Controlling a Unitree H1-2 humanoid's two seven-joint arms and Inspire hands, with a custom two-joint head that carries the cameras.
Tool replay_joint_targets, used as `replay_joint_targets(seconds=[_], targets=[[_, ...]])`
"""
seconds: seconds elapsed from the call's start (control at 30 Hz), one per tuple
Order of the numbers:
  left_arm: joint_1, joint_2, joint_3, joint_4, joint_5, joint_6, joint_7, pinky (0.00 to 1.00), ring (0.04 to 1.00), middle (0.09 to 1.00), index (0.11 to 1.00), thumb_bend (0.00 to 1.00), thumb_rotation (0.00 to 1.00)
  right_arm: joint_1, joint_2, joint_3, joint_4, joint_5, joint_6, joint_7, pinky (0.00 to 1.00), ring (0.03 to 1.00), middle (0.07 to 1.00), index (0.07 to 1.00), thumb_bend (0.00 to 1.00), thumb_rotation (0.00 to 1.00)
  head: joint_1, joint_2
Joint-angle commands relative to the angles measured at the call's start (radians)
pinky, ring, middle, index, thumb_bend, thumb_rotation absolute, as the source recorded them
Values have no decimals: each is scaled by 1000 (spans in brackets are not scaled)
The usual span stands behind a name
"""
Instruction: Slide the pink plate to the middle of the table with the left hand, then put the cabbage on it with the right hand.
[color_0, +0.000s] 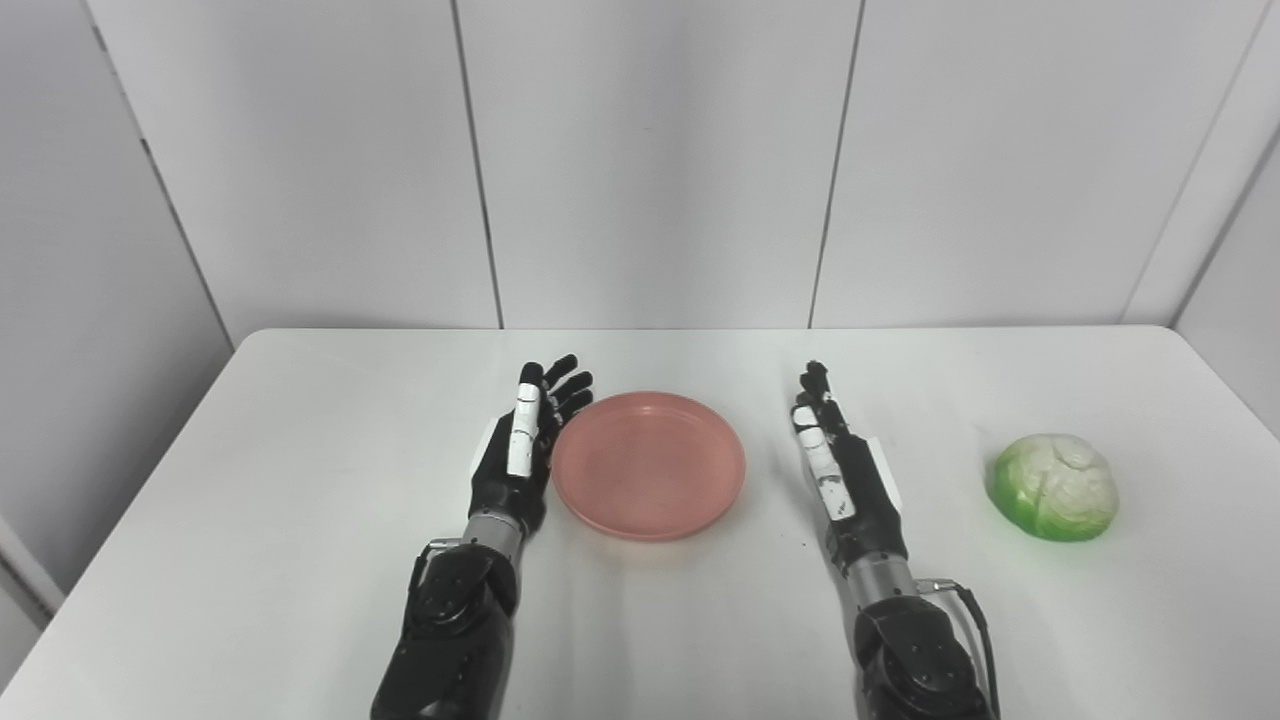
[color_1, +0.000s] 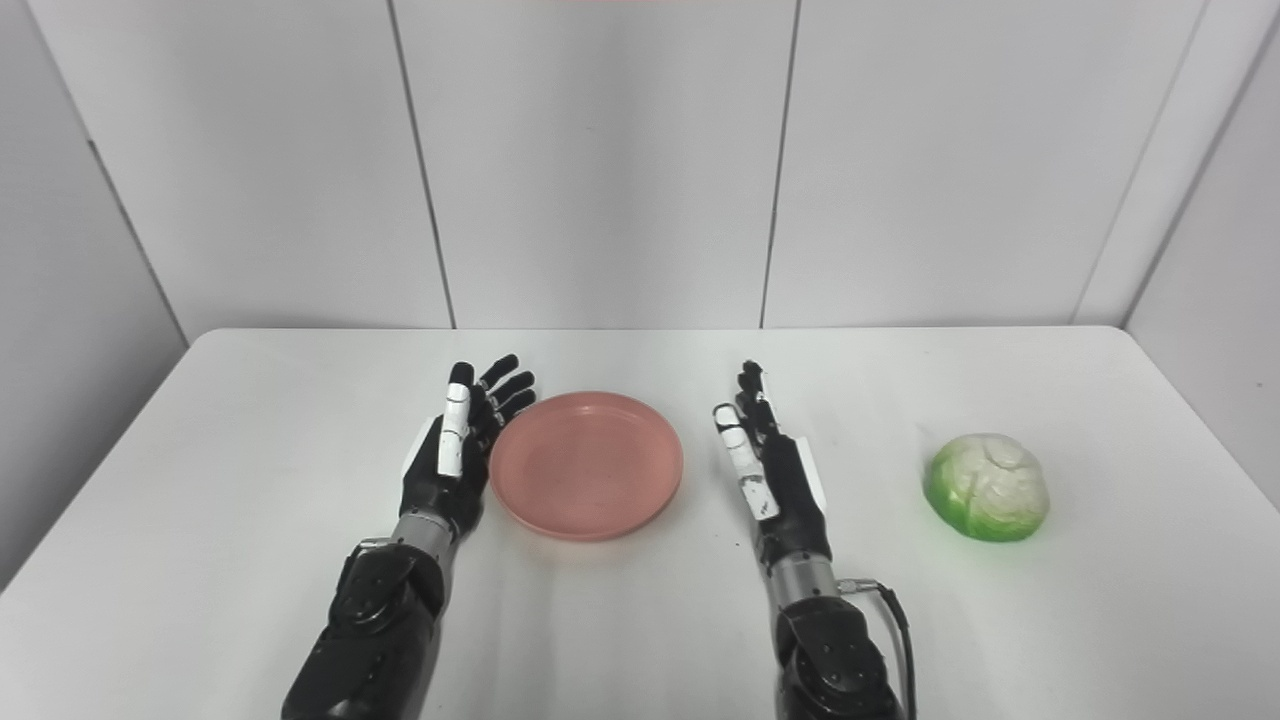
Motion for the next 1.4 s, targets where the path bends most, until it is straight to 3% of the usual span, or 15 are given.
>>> replay_joint_targets(seconds=[0.0, 0.13, 0.3, 0.4, 0.53, 0.63, 0.8, 0.97, 1.03, 1.13, 1.23, 1.37], targets=[[2, -14, -13, 12, 0, -2, -23, 929, 893, 862, 850, 806, 1000, -1, 16, 7, -14, -7, 4, -6, 1000, 1000, 1000, 1000, 711, 895, 0, 1], [4, -37, -26, 9, 7, 5, -30, 948, 900, 867, 853, 837, 1000, 3, 1, 20, -78, -6, 53, 12, 1000, 1000, 1000, 1000, 701, 888, -12, -1], [2, -56, -45, 33, 18, -17, -36, 955, 909, 876, 862, 833, 1000, 10, -56, 25, -204, -15, 116, 41, 1000, 1000, 1000, 1000, 724, 886, 43, -9], [-4, -68, -49, 56, 22, -33, -31, 960, 909, 876, 863, 822, 1000, 6, -103, 20, -268, -41, 142, 47, 1000, 999, 1000, 1000, 725, 942, 63, -11], [-15, -71, -49, 86, 25, -59, -37, 945, 901, 880, 869, 828, 1000, -4, -175, 21, -322, -48, 171, 84, 1000, 1000, 1000, 1000, 638, 877, 61, -15], [-21, -68, -45, 98, 26, -66, -35, 949, 908, 885, 875, 834, 1000, -3, -250, 38, -405, -193, 243, 56, 932, 987, 993, 1000, 665, 842, 35, -15], [-31, -59, -35, 115, 15, -78, -46, 966, 915, 889, 880, 822, 1000, -9, -348, 52, -506, -339, 354, 82, 965, 989, 991, 1000, 733, 738, -24, -18], [-37, -43, -26, 118, 13, -68, -50, 969, 922, 897, 889, 826, 1000, -39, -449, 84, -534, -529, 421, 96, 771, 905, 956, 964, 847, 646, -105, -21], [-39, -33, -22, 120, 11, -67, -60, 974, 923, 899, 892, 821, 1000, -51, -480, 89, -515, -572, 422, 98, 761, 898, 949, 957, 870, 626, -141, -21], [-36, -23, -15, 106, 6, -49, -64, 984, 924, 899, 891, 822, 1000, -63, -523, 110, -507, -662, 462, 128, 793, 899, 937, 955, 895, 618, -190, -22], [-36, -17, -8, 105, 5, -49, -67, 978, 926, 898, 890, 818, 1000, -66, -550, 126, -500, -712, 491, 162, 891, 927, 940, 969, 903, 589, -220, -20], [-37, -11, 2, 109, 7, -56, -76, 961, 919, 893, 886, 821, 1000, -67, -590, 144, -485, -773, 514, 202, 913, 928, 934, 957, 953, 574, -248, -14]])
